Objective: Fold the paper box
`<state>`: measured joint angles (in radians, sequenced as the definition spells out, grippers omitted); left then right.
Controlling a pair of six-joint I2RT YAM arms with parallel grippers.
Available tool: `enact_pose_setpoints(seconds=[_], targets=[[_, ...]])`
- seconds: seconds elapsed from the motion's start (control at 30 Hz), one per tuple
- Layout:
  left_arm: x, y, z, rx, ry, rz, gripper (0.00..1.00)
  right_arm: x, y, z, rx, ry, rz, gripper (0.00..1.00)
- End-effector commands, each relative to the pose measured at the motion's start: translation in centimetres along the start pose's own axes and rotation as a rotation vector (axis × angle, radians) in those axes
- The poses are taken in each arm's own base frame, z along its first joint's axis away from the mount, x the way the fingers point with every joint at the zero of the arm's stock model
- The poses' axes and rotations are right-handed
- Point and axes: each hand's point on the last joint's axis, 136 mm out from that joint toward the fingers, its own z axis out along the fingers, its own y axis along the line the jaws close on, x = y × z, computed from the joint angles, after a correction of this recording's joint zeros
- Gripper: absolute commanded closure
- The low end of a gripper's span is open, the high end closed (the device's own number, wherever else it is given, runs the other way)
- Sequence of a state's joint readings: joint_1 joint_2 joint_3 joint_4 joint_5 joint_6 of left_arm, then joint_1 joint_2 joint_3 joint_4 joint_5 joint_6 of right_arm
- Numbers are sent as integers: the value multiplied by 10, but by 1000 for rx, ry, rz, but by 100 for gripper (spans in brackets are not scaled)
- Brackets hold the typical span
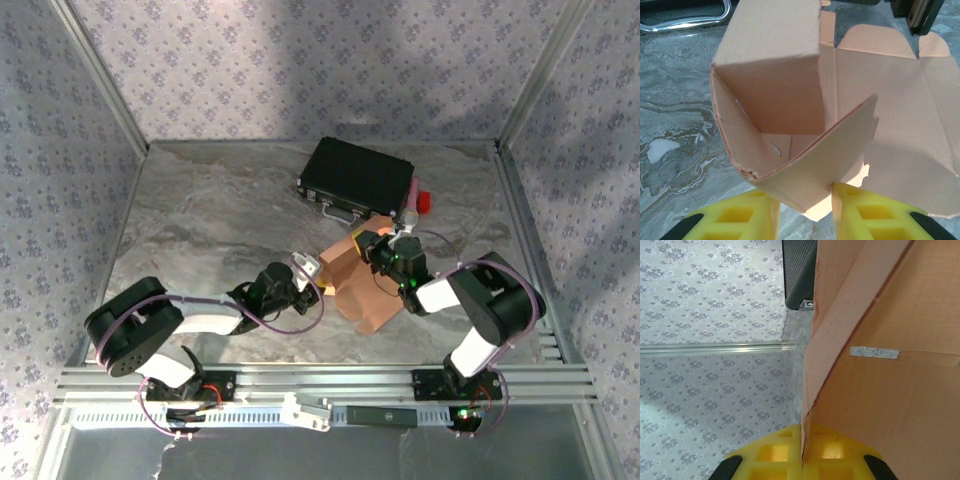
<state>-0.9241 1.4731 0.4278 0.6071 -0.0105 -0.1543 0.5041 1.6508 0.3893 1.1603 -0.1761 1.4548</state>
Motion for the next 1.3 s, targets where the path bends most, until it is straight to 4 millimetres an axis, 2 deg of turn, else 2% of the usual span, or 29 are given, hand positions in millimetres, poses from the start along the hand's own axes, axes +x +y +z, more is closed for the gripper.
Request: enact_pose_setpoints(seconds=[0.0, 0.23, 0.5, 1.27], targets=[[-26, 0, 0, -29, -88, 3, 68, 5, 10, -1, -59, 8, -12, 100], [-26, -2, 4, -46, -85, 4, 68, 7, 7, -1, -55, 13, -7, 100], [-35, 0, 8, -92, -113, -11, 67, 9, 5, 0, -47, 17, 4, 100], [-42, 21, 21, -357, -186, -89, 63, 14, 0, 7, -32, 15, 41, 100]])
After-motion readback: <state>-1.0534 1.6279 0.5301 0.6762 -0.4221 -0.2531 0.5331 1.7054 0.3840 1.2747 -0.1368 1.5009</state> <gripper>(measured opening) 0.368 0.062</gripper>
